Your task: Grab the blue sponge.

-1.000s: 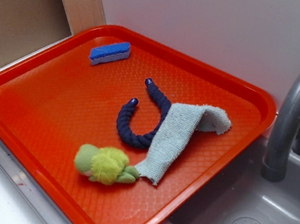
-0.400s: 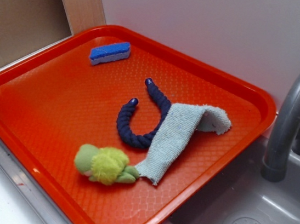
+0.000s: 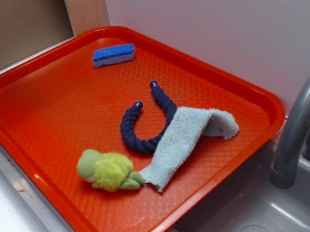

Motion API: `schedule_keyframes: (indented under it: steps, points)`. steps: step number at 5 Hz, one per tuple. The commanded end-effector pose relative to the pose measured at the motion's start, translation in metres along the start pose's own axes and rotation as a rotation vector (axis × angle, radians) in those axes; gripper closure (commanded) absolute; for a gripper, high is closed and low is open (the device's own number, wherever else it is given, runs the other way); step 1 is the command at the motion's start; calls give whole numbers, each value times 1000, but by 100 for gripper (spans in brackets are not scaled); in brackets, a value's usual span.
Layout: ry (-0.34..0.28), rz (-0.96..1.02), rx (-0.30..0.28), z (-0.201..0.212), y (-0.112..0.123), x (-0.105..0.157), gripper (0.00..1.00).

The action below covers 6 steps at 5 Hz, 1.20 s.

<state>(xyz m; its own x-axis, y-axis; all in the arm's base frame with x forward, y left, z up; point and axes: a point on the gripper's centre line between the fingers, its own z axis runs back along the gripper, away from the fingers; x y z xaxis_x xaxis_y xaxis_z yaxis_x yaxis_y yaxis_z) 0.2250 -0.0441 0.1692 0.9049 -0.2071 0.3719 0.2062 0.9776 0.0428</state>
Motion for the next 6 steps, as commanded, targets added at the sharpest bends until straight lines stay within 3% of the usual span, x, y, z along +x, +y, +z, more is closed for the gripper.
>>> schedule_keyframes:
  steps: [1, 2, 3, 4, 5, 6]
  points:
    - [-25, -135, -80, -59, -17, 29, 0]
    - [25, -137, -39, -85, -23, 35, 0]
    - [90, -133, -60, -120, -20, 34, 0]
    - [117, -138, -80, -139, -22, 37, 0]
    - [161, -141, -60, -155, -23, 44, 0]
    - [182, -132, -68, -163, -22, 42, 100]
